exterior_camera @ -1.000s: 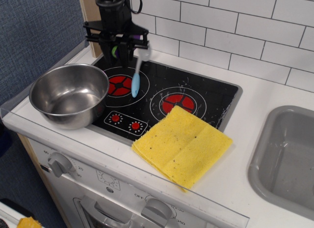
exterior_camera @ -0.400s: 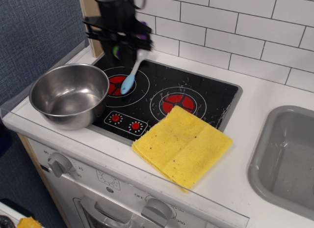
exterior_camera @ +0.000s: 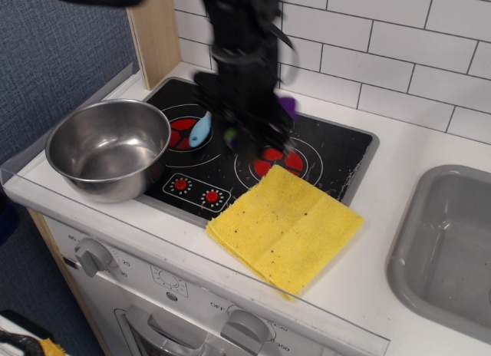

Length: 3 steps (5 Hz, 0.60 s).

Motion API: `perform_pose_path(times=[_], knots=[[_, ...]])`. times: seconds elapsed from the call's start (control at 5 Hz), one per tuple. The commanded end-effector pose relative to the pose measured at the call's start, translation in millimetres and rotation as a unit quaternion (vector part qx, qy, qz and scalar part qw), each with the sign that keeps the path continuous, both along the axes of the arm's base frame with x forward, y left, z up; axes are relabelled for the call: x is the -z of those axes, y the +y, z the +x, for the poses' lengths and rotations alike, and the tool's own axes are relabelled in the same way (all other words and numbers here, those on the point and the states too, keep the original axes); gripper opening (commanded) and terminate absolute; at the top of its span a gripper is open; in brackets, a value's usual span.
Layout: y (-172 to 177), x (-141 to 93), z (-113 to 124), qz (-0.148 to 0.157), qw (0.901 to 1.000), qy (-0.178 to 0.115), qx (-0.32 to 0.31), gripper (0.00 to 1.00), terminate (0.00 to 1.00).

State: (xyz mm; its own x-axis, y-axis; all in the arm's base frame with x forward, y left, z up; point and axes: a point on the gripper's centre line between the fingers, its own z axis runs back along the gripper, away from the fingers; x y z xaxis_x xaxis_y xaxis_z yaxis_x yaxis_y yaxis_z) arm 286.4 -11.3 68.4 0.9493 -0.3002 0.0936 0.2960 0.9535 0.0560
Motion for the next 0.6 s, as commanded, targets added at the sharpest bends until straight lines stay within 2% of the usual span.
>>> perform_pose_path(times=[0.0,0.2,0.4], knots=[[-2.3,7.8,-4.4,0.009,0.9992,0.004,0.040,0.00,0.00],[-2.4,7.2,-4.9,0.007,0.9991,0.010,0.040,1.00,0.00],[-2.5,7.3,-5.0,0.001,0.9990,0.012,0.044,1.00,0.00]])
